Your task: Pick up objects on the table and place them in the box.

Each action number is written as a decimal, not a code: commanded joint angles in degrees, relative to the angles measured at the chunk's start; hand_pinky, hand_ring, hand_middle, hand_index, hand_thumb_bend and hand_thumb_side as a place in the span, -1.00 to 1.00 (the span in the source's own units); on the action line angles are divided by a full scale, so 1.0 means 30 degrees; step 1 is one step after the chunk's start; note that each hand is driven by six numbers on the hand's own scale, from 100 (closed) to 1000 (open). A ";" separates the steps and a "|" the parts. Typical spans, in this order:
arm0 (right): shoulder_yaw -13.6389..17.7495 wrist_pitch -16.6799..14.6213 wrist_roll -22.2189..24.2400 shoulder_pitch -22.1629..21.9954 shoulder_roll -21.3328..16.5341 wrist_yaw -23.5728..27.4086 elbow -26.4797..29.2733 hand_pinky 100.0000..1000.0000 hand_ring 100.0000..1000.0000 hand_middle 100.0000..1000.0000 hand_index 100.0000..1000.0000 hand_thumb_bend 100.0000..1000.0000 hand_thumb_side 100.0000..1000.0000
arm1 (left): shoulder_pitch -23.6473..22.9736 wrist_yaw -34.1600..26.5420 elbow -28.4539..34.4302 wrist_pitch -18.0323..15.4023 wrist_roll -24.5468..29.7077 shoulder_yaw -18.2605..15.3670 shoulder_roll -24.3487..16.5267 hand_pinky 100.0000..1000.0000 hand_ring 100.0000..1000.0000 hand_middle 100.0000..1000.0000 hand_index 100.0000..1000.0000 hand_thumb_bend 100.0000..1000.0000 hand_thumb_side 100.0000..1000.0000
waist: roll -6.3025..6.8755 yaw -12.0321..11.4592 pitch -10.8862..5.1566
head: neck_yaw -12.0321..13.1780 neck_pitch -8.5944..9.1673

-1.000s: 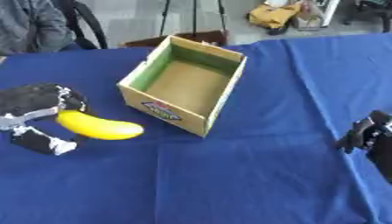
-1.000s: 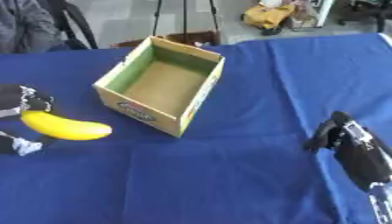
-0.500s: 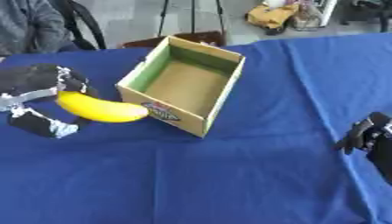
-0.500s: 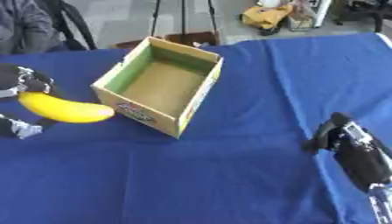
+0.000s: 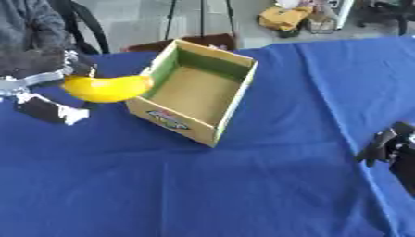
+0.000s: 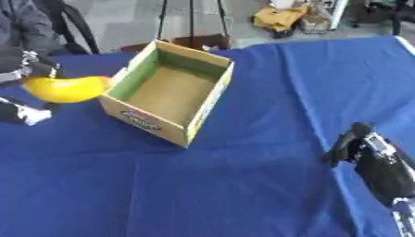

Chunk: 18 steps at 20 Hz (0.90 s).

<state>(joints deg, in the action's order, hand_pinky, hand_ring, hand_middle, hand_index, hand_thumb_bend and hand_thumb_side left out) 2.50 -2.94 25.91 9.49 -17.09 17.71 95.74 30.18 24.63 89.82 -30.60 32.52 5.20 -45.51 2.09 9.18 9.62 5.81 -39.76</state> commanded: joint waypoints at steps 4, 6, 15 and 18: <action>-0.0040 -0.0073 0.0152 0.0304 -0.0416 -0.0056 0.0249 -0.07 -0.39 -0.53 -0.11 -1.00 0.54 | 0.1909 -0.0011 -0.1946 -0.0263 0.0886 0.0133 0.0366 0.00 -0.08 -0.11 0.42 -1.00 -0.52 | -0.0069 0.0253 -0.0072 | 0.0158 0.0384; -0.0074 -0.0070 0.0186 0.0334 -0.0396 -0.0067 0.0242 -0.07 -0.39 -0.53 -0.11 -1.00 0.55 | 0.2565 0.0136 -0.2804 -0.0381 0.1037 0.0248 0.0702 0.00 -0.08 -0.11 0.42 -1.00 -0.50 | -0.0068 0.0375 -0.0036 | 0.0243 0.0427; -0.0301 -0.0060 0.0425 0.0609 -0.0324 -0.0147 0.0251 -0.07 -0.39 -0.54 -0.11 -1.00 0.55 | 0.5332 0.2196 -0.6385 -0.1585 0.0995 0.0837 0.1982 0.02 -0.05 -0.09 0.43 -0.89 -0.49 | 0.0013 0.1119 0.0272 | 0.0655 0.0733; -0.0420 -0.0023 0.0559 0.0771 -0.0248 -0.0201 0.0245 -0.07 -0.40 -0.54 -0.11 -1.00 0.56 | 0.6184 0.3351 -0.7581 -0.2194 0.0569 0.1033 0.2583 0.04 -0.04 -0.08 0.44 -0.82 -0.50 | 0.0082 0.1476 0.0446 | 0.0833 0.0860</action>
<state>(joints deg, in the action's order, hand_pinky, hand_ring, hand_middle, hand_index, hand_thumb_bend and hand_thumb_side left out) 1.30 -2.95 27.28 11.14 -17.01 17.28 95.74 47.31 33.37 67.90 -32.50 30.88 8.38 -37.28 2.43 13.75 11.78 7.96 -37.90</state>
